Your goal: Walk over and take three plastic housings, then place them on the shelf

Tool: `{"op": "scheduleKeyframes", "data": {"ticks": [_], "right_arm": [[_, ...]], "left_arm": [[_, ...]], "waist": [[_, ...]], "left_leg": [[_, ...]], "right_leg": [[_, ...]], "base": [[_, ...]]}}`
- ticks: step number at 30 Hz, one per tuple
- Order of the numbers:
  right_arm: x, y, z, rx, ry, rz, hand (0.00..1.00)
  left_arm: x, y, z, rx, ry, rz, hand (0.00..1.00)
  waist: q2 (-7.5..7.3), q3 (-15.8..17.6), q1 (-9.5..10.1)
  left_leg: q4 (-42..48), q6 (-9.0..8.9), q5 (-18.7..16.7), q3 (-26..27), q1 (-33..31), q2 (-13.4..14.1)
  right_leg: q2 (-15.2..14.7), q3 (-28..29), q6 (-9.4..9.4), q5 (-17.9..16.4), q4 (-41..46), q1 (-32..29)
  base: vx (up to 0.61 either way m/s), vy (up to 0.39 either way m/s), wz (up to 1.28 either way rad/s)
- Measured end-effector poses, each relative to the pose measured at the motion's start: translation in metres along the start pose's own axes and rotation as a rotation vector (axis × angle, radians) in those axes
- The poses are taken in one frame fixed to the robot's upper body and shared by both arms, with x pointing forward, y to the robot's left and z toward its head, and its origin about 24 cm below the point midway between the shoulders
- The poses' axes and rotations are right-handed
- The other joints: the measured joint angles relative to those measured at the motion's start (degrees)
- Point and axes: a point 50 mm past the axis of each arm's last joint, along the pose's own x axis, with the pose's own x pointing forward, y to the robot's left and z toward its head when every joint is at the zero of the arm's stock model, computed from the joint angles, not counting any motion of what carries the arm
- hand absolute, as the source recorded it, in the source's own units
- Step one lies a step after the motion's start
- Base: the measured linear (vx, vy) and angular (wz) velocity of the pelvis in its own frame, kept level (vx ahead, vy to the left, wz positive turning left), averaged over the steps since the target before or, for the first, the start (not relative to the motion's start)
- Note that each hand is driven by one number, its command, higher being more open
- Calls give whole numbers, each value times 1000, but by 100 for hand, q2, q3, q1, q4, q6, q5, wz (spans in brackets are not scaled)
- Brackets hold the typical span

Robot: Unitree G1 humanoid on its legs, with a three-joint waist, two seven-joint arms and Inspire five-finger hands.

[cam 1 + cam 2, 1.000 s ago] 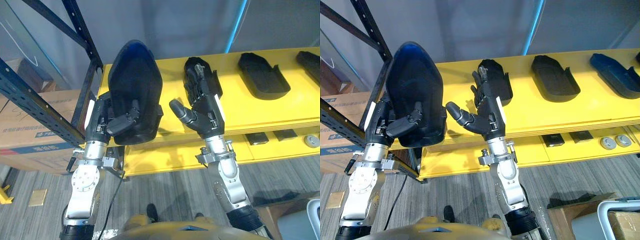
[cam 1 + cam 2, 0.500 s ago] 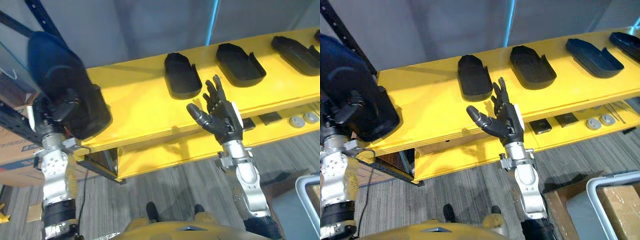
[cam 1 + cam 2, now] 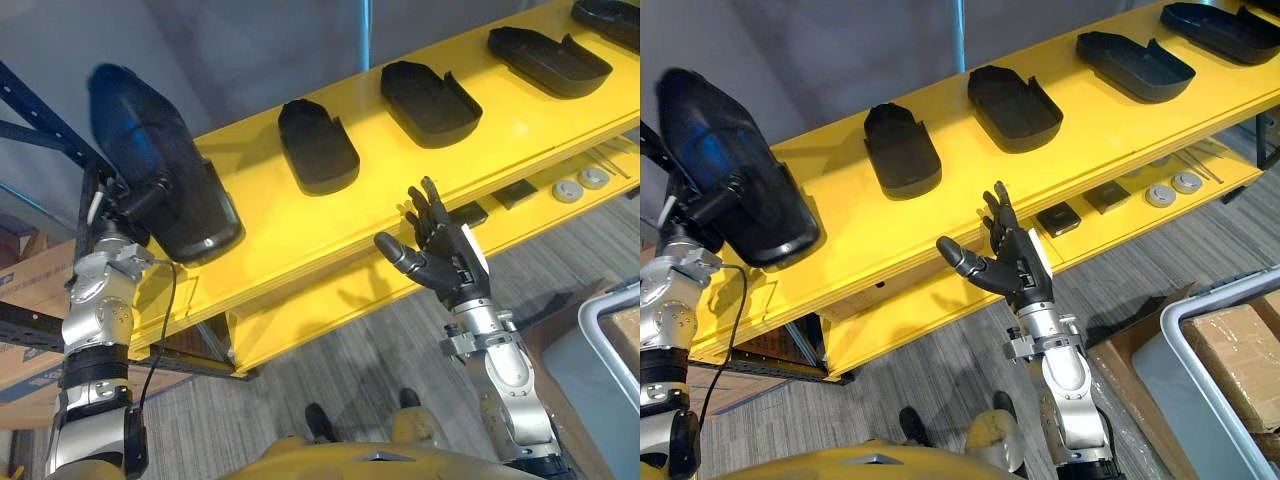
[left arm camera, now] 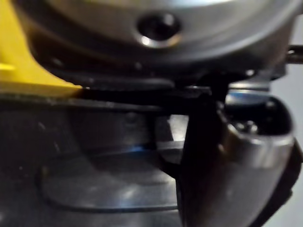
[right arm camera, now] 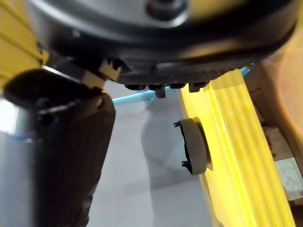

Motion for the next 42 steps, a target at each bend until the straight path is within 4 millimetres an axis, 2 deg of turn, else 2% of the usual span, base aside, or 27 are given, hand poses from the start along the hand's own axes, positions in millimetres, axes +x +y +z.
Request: {"op": "scheduleKeyframes", "data": {"ticks": [5,9,11,14,16,20,24,28,30,32,36,37,39,42], "right_arm": [[-5,2,-4,-13,45,1,100],[-13,-4,-8,-77,70,-171,100],[-30,-16,-13,-151,110,-304,100],[-54,-34,-21,-226,177,-424,100],[-70,-43,-28,-274,226,-472,100],[-98,-53,-60,-330,395,-506,100],[-118,-52,-83,-311,538,-474,100],[-127,-50,-98,-271,643,-425,100],[-127,-49,-109,-174,706,-420,100],[-136,-49,-126,-59,816,-423,100],[-149,-47,-139,-8,921,-393,100],[-151,-47,-140,-3,930,-392,100],[-147,-48,-141,18,926,-388,100],[-129,-48,-141,35,885,-373,100]], "left_arm": [[1,4,0,-73,23,-1,0],[4,9,10,-63,2,30,0],[2,19,13,-83,-10,79,0],[-2,33,22,-91,-20,135,0],[-5,40,27,-78,-12,156,0],[-5,48,33,-38,9,177,0],[-4,56,32,15,42,201,0],[3,46,39,54,34,154,0],[7,43,48,94,28,142,0],[15,31,62,102,-9,111,0],[22,19,74,128,-37,80,0],[26,11,79,157,-45,64,0],[31,-1,87,172,-70,28,0],[35,-20,105,188,-131,-19,0]], "waist": [[64,194,-28],[58,433,-95],[73,479,-141],[50,618,-292],[31,631,-324],[-70,698,-378],[-47,778,-354],[-112,857,-251],[-173,907,-227],[-236,1016,-106],[-248,1096,-3],[-256,1122,-2],[-297,1201,1],[-402,1288,114]], "left_leg": [[16,-63,-43,86,-54,15],[58,-63,-44,159,-81,17],[122,-44,-39,254,-176,23],[120,-44,-39,289,-180,46],[119,-47,-42,377,-187,72],[343,-100,-183,421,-169,130],[591,-125,-338,421,-248,213],[711,-148,-405,373,-369,250],[869,-139,-440,357,-535,299],[1128,-118,-524,324,-674,368],[1420,-108,-759,310,-891,431],[1487,-101,-787,468,-936,473],[1606,-89,-800,622,-993,520],[1707,-93,-799,566,-1199,513]], "right_leg": [[14,100,-22,-213,400,-294],[21,171,-25,-322,665,-453],[10,251,-44,-353,802,-587],[31,266,-47,-372,869,-624],[56,314,-48,-372,882,-673],[61,333,-100,-512,1080,-677],[57,257,-138,-589,1179,-687],[30,140,-156,-630,1276,-748],[25,90,-158,-628,1343,-847],[18,9,-163,-633,1453,-907],[-43,-98,-178,-708,1603,-1024],[-102,-159,-166,-761,1687,-1047],[-181,-238,-146,-820,1795,-1094],[-227,-271,-140,-835,1867,-1252]], "base": [[-37,-12,-8],[-2,-16,-5],[41,-19,-12],[68,-21,-6],[22,-20,-14],[13,-36,-7],[-7,-45,1],[-5,-34,13],[8,-30,13],[16,-35,6],[0,-13,12],[-5,2,32],[-17,7,29],[-34,16,15]]}}
